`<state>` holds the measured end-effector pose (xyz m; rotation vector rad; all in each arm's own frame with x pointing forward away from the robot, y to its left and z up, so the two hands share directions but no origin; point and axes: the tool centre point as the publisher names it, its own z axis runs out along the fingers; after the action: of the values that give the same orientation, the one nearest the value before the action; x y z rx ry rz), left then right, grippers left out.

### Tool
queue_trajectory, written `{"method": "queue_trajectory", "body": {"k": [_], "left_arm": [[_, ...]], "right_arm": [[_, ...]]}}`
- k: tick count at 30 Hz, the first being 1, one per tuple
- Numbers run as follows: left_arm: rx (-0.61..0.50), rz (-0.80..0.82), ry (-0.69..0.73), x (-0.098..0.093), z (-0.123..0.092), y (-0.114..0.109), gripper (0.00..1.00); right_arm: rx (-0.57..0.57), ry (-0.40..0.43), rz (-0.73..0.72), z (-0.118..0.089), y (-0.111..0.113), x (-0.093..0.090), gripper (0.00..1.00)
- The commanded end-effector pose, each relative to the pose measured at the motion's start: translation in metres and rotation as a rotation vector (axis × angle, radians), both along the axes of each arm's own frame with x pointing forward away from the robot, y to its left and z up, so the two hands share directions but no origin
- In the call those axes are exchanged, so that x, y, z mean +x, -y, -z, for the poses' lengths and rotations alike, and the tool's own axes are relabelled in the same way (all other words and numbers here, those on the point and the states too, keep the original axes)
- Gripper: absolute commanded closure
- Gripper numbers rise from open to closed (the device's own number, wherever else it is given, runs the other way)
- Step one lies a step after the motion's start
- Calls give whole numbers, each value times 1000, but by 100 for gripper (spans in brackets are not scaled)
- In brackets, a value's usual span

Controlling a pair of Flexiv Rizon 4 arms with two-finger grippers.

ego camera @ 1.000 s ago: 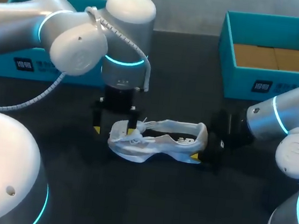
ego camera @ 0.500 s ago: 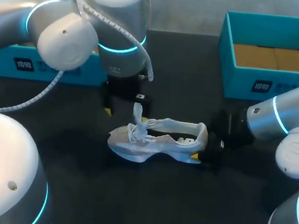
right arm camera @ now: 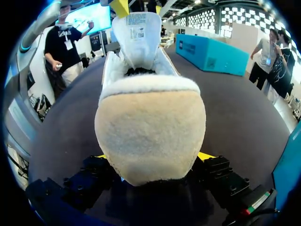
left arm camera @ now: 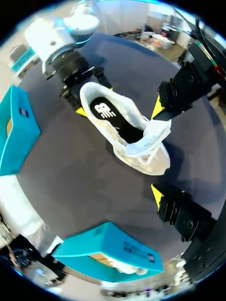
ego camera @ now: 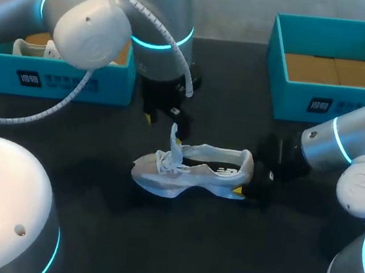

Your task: Take the shoe out of the shoebox, open the shoe tongue, remove and reinsert the insole, then place the shoe into the shoebox

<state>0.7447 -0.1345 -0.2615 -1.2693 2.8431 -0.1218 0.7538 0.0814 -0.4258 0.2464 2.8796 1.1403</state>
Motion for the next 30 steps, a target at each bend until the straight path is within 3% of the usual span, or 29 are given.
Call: {"method": "queue_trajectory", "body": {"k": [1, 9, 15, 30], "left_arm": [[1, 550, 96, 7, -20, 7, 100], [-61, 716, 148, 18, -36, 30, 100], [-98, 810, 147, 21, -36, 51, 100], [-135, 985, 57, 6, 9, 90, 100]], "right_arm": [[-2, 1, 0, 1, 1, 1, 100], [-2, 1, 0, 1, 1, 1, 100], [-2, 1, 0, 1, 1, 1, 100], [-2, 1, 0, 1, 1, 1, 100]]}}
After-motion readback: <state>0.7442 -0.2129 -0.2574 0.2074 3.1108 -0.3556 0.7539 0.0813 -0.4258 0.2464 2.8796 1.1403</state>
